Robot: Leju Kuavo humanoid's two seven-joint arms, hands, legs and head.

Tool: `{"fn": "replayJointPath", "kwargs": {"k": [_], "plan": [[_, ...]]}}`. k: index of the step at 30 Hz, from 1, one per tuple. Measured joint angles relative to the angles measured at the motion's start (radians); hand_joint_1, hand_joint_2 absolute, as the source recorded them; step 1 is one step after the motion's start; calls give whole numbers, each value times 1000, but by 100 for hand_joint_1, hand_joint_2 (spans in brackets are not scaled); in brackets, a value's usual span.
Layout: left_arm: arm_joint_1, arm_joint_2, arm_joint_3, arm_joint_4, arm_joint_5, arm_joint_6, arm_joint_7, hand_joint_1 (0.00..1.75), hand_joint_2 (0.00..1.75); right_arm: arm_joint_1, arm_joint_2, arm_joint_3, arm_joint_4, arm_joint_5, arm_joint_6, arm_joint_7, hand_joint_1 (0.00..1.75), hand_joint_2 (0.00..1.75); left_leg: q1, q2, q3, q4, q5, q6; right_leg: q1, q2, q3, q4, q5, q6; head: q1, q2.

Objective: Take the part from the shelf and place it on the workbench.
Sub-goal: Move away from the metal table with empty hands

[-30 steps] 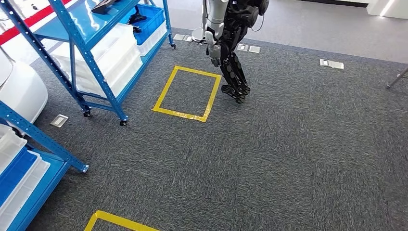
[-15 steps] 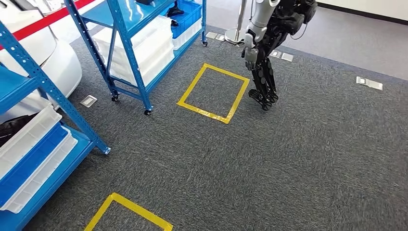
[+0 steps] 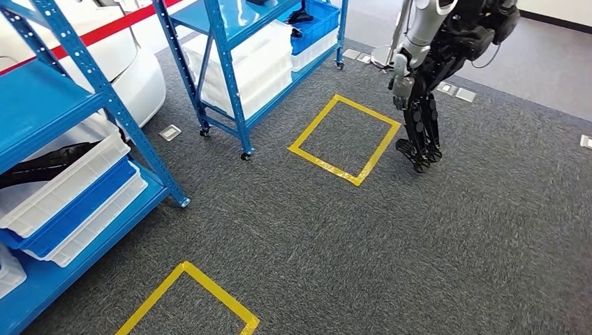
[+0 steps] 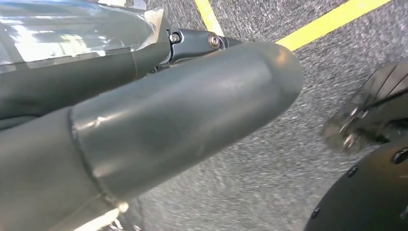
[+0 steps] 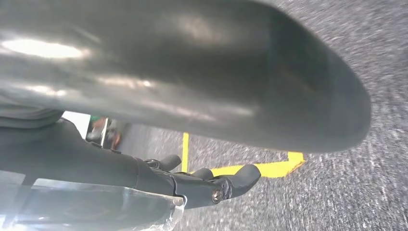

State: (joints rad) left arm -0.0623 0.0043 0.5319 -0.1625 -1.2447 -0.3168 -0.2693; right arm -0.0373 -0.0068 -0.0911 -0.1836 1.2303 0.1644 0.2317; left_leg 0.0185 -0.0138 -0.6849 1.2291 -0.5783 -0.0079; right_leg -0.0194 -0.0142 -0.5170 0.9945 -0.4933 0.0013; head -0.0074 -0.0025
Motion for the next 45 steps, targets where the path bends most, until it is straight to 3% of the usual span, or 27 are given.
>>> {"fn": "replayJointPath", "kwargs": {"k": [1,2,3,5,7,8,10,12,15,17,18,19,21,23,25,26,28,30,32,33,35,36,38,39,41,43,45], "plan": [[0,0,0,0,0,0,0,0,0,2,-1,1,0,0,0,-1,0,0,1,5,-26,54,-18,-1,3,-15,-1,0,-1,-1,0,0],[1,-1,1,0,0,1,0,0,0,2,-1,2,0,0,0,-2,0,0,1,8,-34,74,-17,-1,6,-29,-1,0,-2,-3,0,0],[2,-1,3,0,0,1,0,0,0,1,-2,3,0,0,0,-3,0,0,1,11,-22,53,3,0,7,-41,0,0,-3,-3,0,0],[5,0,7,0,1,1,-3,0,0,-2,-2,5,0,1,1,-4,0,0,0,39,52,-81,68,7,9,-62,4,1,-6,-3,0,0],[3,1,11,-1,3,2,-9,0,0,-4,-1,9,0,4,3,-5,0,0,-8,73,110,-192,103,16,16,-81,8,2,-10,2,1,0],[2,2,14,-1,5,2,-12,0,0,-5,-1,10,0,6,4,-5,0,0,-12,80,118,-212,106,20,19,-90,10,1,-12,6,2,0],[5,4,17,-2,9,2,-15,0,0,-7,-2,11,0,10,6,-5,0,0,-15,58,116,-219,110,30,21,-108,11,-1,-16,16,3,0],[9,5,20,-2,10,1,-14,0,0,-10,-2,12,-1,12,6,-5,0,0,-12,37,121,-234,121,42,18,-80,1,25,-34,25,5,0],[5,8,23,-2,14,-4,-10,0,0,-7,-2,12,0,15,7,-6,0,0,-8,4,119,-243,132,56,10,-2,-78,201,-115,22,9,0],[5,8,24,-2,17,-8,-8,0,0,-3,-4,12,0,17,8,-6,0,0,-8,-25,117,-242,134,56,6,9,-117,284,-141,30,9,0],[6,8,24,-2,19,-10,-8,0,0,-2,-5,12,0,19,8,-6,0,0,-8,-39,118,-242,135,55,4,11,-111,270,-128,39,9,0],[7,8,25,-2,19,-12,-8,0,0,-2,-6,12,0,19,8,-6,0,0,-7,-53,119,-241,135,53,0,15,-86,218,-101,50,9,0],[8,10,25,-2,20,-14,-10,0,0,-2,-7,12,0,20,8,-7,0,0,-8,-79,118,-235,134,44,-9,46,-22,76,-42,66,10,0],[10,13,25,-2,21,-13,-13,0,0,-4,-7,12,0,21,9,-8,0,0,-10,-99,113,-230,134,31,-11,67,6,4,-17,57,10,0],[16,15,25,-2,21,-12,-15,0,0,-7,-7,12,1,22,9,-10,0,0,-7,-114,107,-231,137,19,-8,52,9,1,-13,37,8,0],[19,16,25,-2,21,-12,-15,0,0,-8,-7,12,1,23,9,-10,0,0,-5,-105,103,-227,134,14,-8,43,11,0,-10,29,8,0],[23,18,25,-2,21,-12,-16,0,0,-7,-7,13,1,24,9,-10,0,0,-5,-54,77,-174,100,8,-11,23,13,-2,-6,12,2,0],[20,19,25,-2,21,-12,-16,0,0,-3,-8,13,1,24,9,-11,0,0,-5,-4,17,-47,32,2,-5,-3,11,-2,-7,0,-4,0],[20,19,25,-2,21,-12,-16,0,0,-2,-8,12,1,24,11,-11,0,0,-3,6,-35,62,-5,-2,-1,-31,11,-2,-9,-4,-4,0],[21,19,25,-2,21,-12,-16,0,0,-2,-8,12,1,24,12,-11,0,0,-2,9,-38,69,2,-3,-1,-43,11,-2,-10,-5,-4,0],[22,20,25,-2,20,-11,-13,0,0,-4,-8,13,1,23,13,-11,0,0,0,29,19,-38,63,-1,0,-64,15,-2,-13,-3,-4,0],[21,20,25,-2,20,-10,-11,0,0,-5,-7,13,1,22,13,-11,0,0,-2,54,57,-110,89,1,2,-74,18,-2,-16,0,-5,0],[16,19,25,-2,19,-6,-9,0,0,-5,-7,12,1,20,13,-11,0,0,-7,83,104,-200,115,9,10,-91,20,-1,-23,9,-2,0],[14,19,25,-2,19,-4,-8,0,0,-7,-7,12,1,20,13,-11,0,0,-11,82,107,-210,113,14,14,-101,22,-2,-25,15,0,0],[15,18,25,-2,18,-3,-7,0,0,-11,-7,12,0,20,13,-12,0,0,-13,58,106,-215,117,27,13,-111,29,-2,-30,25,2,0],[14,17,25,-2,18,-2,-6,0,0,-12,-6,13,0,21,13,-13,0,0,-10,36,108,-223,126,43,10,-69,17,35,-55,30,5,0],[10,16,25,-3,19,-1,-3,0,0,-8,-6,13,0,22,12,-15,0,0,-8,11,107,-227,132,54,7,-10,-35,148,-111,24,9,0]]}}
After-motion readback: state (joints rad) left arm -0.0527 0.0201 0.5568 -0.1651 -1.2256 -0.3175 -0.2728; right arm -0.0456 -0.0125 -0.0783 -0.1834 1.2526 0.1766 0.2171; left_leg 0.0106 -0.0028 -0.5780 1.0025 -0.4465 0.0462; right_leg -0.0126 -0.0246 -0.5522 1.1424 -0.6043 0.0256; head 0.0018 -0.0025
